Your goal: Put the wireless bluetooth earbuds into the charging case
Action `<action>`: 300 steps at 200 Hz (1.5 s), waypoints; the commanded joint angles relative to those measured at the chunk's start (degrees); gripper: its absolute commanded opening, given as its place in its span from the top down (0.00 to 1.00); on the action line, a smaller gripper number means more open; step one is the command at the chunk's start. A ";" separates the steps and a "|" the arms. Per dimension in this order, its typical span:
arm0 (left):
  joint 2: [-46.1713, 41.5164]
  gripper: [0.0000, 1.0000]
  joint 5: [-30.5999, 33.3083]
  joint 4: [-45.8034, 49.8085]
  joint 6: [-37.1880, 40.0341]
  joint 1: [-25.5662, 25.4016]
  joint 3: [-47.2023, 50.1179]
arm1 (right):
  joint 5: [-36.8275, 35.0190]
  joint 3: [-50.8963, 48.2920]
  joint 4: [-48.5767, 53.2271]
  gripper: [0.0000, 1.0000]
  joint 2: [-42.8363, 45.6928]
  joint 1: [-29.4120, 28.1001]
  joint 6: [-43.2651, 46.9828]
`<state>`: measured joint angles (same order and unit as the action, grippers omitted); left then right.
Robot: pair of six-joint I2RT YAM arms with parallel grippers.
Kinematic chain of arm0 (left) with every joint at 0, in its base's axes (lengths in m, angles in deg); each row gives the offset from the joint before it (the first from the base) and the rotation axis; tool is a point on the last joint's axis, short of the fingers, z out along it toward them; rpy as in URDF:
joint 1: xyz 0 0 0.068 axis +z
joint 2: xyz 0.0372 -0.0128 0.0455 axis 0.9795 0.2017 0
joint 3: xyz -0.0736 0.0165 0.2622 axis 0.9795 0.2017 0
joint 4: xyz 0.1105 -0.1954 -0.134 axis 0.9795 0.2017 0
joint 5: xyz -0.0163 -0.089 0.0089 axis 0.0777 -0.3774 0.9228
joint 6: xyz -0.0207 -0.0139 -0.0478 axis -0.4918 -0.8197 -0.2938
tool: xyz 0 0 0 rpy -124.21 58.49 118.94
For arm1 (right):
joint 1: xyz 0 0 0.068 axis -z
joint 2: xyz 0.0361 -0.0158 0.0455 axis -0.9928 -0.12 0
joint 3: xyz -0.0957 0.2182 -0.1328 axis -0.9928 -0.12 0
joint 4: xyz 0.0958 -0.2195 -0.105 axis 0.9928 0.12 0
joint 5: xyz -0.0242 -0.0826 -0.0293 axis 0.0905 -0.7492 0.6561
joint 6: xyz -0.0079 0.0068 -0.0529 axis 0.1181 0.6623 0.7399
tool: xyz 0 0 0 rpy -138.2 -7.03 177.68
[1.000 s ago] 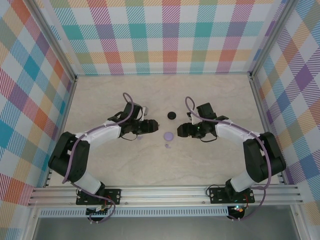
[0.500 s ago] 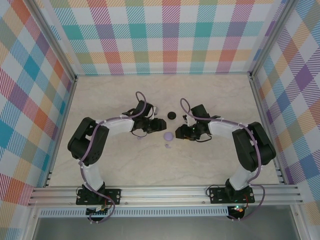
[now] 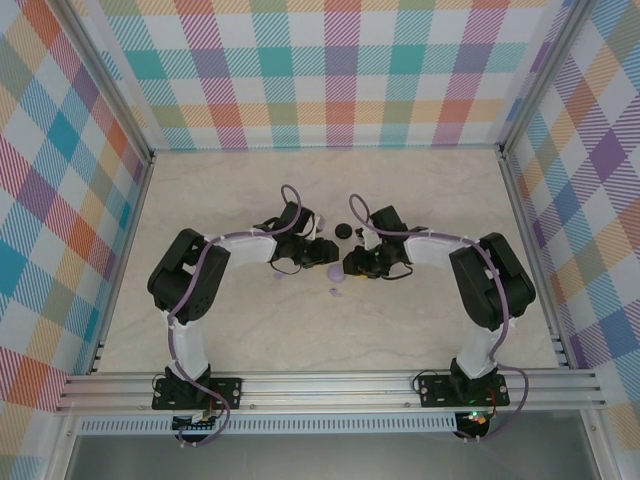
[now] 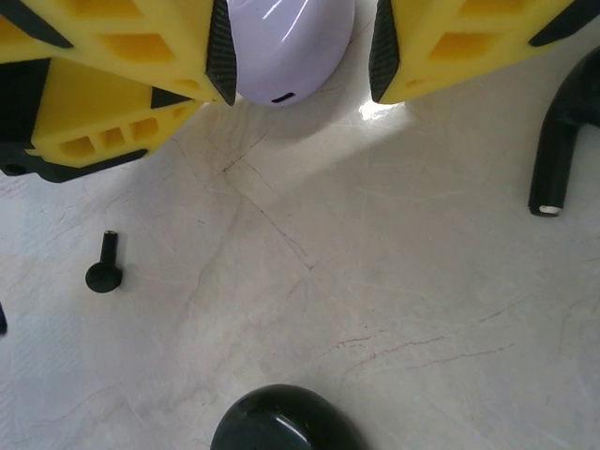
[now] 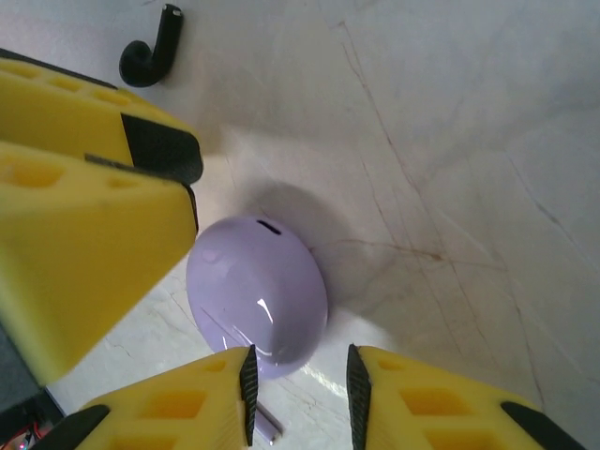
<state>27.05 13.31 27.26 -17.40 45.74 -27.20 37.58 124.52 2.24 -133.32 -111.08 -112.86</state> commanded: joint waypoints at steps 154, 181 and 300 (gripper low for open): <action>-9.33 0.66 2.39 -0.65 -0.63 -2.76 7.01 | -8.36 8.83 7.95 0.77 -0.84 -1.39 0.94; -8.36 0.66 1.74 0.65 0.05 -2.09 4.80 | -8.81 7.34 8.59 0.76 1.54 -1.39 1.84; -4.47 0.66 3.73 2.48 0.34 -0.25 1.60 | -1.88 3.19 7.21 0.80 0.03 -1.59 1.35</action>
<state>19.95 17.38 29.14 -17.16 44.56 -23.07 33.13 128.87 10.63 -132.75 -112.10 -110.91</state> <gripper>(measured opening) 0.347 0.207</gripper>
